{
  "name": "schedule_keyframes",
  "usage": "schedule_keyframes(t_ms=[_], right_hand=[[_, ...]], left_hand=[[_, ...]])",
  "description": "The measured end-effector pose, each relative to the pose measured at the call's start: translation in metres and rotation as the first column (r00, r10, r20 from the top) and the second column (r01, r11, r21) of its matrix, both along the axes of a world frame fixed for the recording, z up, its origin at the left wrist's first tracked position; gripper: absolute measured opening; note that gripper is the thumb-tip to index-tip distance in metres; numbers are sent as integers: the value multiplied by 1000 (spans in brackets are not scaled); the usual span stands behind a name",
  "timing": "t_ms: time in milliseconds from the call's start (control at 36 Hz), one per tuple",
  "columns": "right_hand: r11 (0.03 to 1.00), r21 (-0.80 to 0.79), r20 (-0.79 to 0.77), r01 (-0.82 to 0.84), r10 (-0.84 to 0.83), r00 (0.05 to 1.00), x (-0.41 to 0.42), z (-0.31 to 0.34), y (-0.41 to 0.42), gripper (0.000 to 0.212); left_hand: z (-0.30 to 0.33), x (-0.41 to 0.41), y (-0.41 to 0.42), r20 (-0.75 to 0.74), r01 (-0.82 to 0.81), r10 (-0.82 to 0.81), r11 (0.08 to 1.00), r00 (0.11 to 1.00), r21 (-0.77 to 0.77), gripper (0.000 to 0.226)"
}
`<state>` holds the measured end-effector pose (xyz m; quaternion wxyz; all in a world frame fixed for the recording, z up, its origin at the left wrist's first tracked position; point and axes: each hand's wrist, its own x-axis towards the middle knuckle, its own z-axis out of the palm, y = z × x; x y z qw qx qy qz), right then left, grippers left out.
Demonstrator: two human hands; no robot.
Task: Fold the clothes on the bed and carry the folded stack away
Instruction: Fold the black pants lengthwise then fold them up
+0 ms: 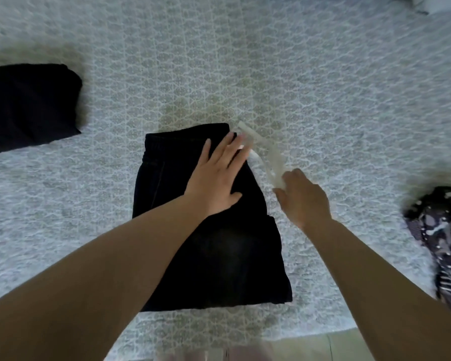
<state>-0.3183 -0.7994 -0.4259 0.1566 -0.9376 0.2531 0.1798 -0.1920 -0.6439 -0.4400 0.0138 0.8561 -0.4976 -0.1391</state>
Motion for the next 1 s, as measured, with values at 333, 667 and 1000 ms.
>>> schedule_keyframes(t_ms=[333,667,1000], right_hand=[[886,440,300,148,-300,906,7,22,22,17],[981,174,199,-90,55,979,28,18,67,24],[889,65,86,-454,448,890,-2,20,121,71]], left_hand=[[32,18,14,-98,64,-78,989,992,-133,32],[27,27,104,-638,-721,709,606,299,336,22],[17,-23,126,-325,-640,644,756,692,136,61]])
